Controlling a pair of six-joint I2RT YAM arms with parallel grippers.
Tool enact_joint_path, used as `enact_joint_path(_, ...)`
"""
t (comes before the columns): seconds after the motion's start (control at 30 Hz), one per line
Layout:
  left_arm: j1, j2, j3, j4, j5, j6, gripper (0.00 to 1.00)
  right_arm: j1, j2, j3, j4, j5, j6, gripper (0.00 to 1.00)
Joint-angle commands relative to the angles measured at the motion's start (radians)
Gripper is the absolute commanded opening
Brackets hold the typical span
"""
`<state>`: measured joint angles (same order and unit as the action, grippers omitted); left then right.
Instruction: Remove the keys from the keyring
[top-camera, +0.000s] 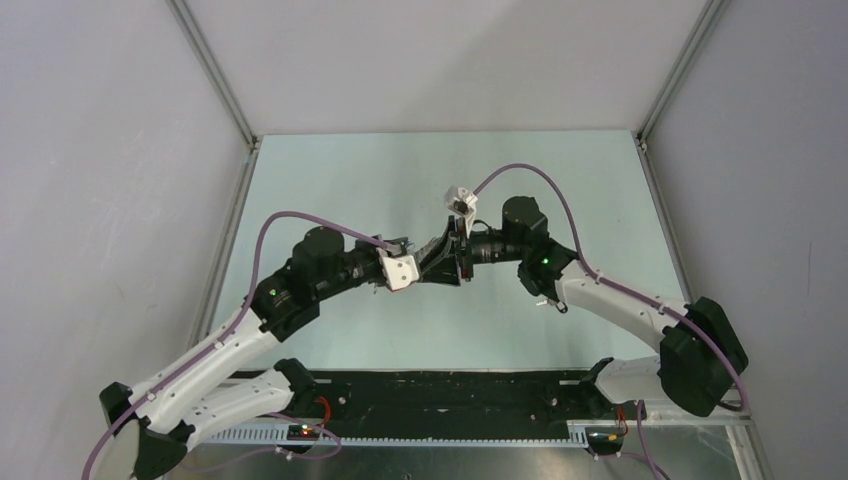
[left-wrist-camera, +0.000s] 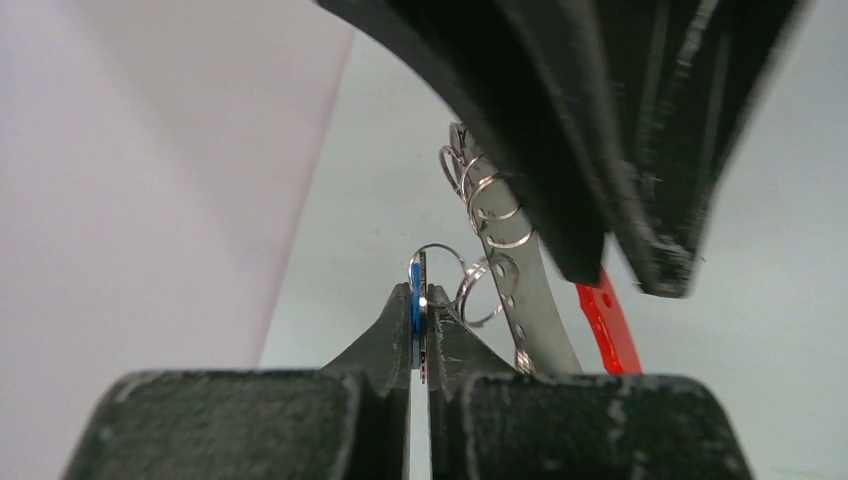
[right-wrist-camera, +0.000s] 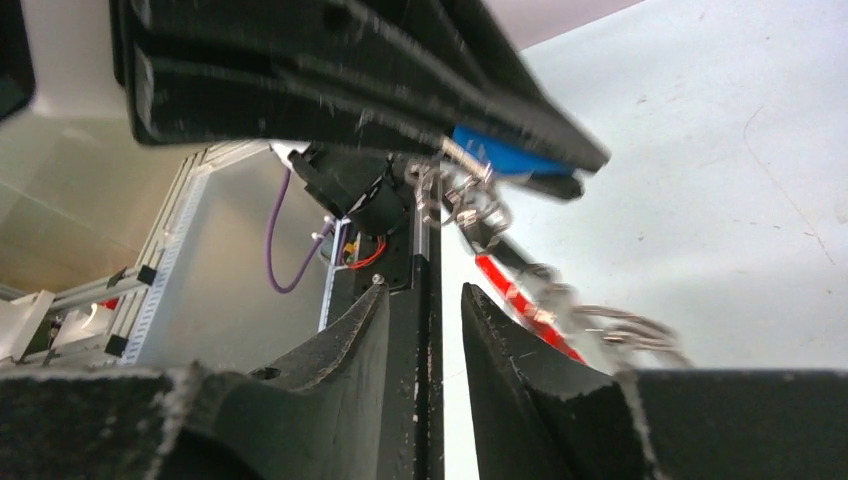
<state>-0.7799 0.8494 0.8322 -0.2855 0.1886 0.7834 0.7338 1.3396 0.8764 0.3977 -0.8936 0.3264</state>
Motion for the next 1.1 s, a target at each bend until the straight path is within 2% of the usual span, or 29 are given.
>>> enact_joint_path(0.0,0.015,-0.03,0.033,0.156,-0.011,-0.009,0.0,0.004,-0.058,0.012,-0.147,-0.033,-0.148,0.38)
enact_joint_path(0.3,0.016,-0.032,0.033,0.156,-0.005,-0.013,0.0,0.03,-0.125,-0.005,-0.213,0.082,-0.282,0.36)
enact_joint_path(0.6,0.016,-0.038,0.031,0.158,0.0,-0.014,0.0,0.05,-0.211,-0.132,0.014,0.237,-0.344,0.35)
enact_joint_path(0.83,0.015,-0.04,0.03,0.157,0.01,-0.016,0.0,0.048,-0.226,-0.14,0.07,0.336,-0.343,0.36)
enact_joint_path(1.07,0.015,-0.043,0.03,0.156,0.017,-0.014,0.0,0.043,-0.228,-0.14,0.113,0.336,-0.357,0.36)
